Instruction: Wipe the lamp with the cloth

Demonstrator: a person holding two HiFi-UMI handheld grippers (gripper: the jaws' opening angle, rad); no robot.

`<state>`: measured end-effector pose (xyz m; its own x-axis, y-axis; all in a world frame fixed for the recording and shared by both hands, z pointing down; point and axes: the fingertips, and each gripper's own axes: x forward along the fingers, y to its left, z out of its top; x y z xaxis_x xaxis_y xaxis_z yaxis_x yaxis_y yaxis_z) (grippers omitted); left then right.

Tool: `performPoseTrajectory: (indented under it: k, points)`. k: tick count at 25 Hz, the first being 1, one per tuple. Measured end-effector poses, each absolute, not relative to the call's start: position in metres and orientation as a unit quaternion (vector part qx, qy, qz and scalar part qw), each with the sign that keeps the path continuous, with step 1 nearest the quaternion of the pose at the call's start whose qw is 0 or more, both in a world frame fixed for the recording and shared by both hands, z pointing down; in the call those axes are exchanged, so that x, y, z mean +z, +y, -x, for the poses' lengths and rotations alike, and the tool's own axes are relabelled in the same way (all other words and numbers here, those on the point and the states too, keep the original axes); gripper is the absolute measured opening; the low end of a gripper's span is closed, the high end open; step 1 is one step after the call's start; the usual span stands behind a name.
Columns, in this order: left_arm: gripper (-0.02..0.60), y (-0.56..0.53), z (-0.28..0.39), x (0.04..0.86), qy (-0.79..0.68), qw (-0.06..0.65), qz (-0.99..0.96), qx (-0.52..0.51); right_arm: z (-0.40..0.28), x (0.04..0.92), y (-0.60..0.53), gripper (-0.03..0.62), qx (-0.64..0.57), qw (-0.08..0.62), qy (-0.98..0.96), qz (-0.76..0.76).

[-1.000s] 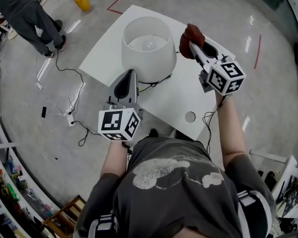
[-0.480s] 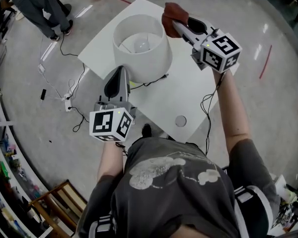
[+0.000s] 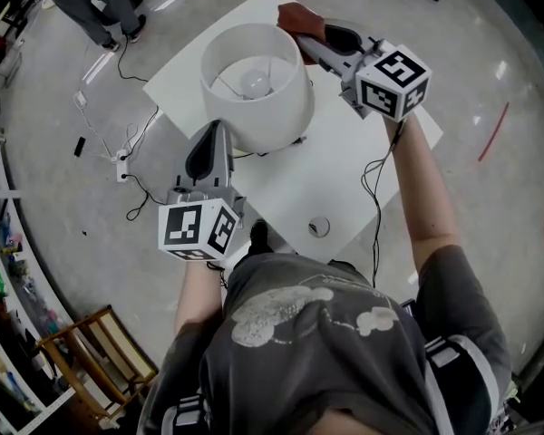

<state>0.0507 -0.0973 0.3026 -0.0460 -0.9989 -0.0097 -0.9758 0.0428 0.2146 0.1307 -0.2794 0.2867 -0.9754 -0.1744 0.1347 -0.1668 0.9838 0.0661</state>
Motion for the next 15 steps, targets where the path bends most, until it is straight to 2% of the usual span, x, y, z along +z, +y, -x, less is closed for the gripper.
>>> performPoseTrajectory:
  k: [15]
  points:
    - [0.008,-0.092,-0.06,0.329,-0.727,0.098,-0.677,-0.069,-0.154,0.387,-0.286,0.095,0.049,0.135,-0.984,-0.109]
